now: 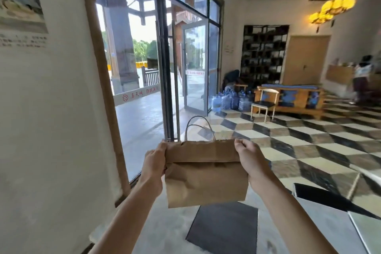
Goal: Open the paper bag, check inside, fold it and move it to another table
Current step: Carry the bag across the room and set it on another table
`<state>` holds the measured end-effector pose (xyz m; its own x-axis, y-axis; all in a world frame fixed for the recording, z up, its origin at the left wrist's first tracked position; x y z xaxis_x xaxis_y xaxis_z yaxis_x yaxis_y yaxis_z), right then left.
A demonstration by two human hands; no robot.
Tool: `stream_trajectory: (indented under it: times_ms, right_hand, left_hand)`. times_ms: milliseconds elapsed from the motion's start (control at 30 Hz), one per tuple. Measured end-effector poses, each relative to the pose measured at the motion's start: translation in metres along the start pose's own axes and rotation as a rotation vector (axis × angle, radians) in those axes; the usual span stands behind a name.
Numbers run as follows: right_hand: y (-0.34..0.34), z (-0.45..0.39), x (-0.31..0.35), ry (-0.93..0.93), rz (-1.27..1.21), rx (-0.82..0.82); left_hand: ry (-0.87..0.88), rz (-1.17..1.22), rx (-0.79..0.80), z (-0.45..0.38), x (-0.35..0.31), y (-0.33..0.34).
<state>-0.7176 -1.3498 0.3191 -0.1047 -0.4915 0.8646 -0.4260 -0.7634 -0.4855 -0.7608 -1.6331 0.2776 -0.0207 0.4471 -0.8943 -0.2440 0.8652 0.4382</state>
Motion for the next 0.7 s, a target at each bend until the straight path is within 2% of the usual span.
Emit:
stream_trajectory:
  times_ms: [367,700]
  right_hand:
    - [-0.006,-0.044,-0.037,0.171,0.05,-0.212]
    - [-0.021,-0.059,-0.105,0.292,0.022,-0.216]
  left_hand:
    - [-0.147,-0.013,0.245,-0.097,0.058,0.074]
    - [-0.175,-0.063,0.347,-0.114,0.131,0.126]
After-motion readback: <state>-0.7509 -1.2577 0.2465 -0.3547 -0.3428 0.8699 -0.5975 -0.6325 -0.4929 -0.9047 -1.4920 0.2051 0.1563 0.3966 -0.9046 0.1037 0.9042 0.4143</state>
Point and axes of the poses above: each hand's wrist, its own z-axis away from the middle knuckle, its own y-axis out of the palm, x = y × z, the point moved 10 cm from there along -z, towards the middle knuckle, and after that the axes turned 15 degrees about z, right-handed, at the moved point
